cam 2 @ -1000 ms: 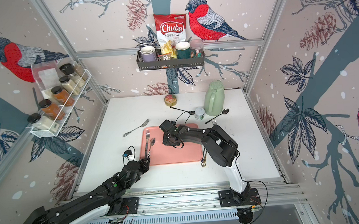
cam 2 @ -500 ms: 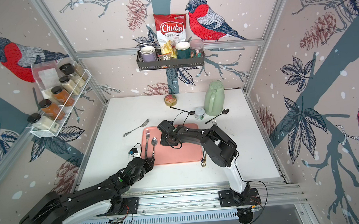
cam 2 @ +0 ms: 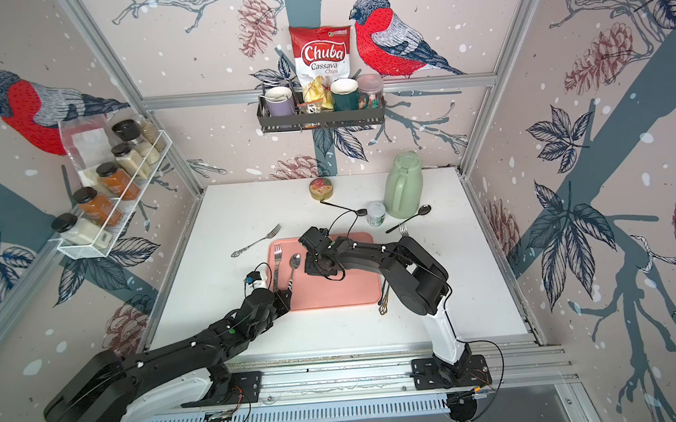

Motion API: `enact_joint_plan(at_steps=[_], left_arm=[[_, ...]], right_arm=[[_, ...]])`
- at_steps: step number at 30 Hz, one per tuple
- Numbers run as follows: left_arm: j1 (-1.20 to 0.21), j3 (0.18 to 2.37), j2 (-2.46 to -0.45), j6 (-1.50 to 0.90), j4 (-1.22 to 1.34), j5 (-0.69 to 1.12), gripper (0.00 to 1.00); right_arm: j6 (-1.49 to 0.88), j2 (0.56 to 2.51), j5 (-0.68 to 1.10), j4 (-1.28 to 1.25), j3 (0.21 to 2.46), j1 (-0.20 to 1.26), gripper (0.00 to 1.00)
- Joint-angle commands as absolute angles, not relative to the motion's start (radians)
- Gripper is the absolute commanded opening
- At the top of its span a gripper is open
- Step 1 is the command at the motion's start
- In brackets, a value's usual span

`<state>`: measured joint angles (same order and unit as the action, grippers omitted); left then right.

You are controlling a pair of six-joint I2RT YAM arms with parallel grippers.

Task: Set the spoon and fork side by side
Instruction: Place the spoon on the tray.

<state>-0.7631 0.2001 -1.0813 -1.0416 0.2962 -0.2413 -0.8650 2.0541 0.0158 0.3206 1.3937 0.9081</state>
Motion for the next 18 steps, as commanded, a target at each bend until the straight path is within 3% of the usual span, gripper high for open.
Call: enact_joint_plan(at_steps=[1,10,18], left_arm=[[-0.759,0.216,-1.12,-1.055,0.381,-0.258,0.18],[-0.738,0.23,-1.224,-1.048,0.459,-0.236,0.28],[-0.732,0.29,-1.082,-0.964,0.254,-0.256,0.37]], right_arm=[[-0.86,2.057,0.023,0.298,1.4,0.904,0.22],[-0.847,2.091,0.018,0.326,1.466,0.901,0.21],[-0.857,2.094,0.04,0.318,1.466,0.903,0.2]])
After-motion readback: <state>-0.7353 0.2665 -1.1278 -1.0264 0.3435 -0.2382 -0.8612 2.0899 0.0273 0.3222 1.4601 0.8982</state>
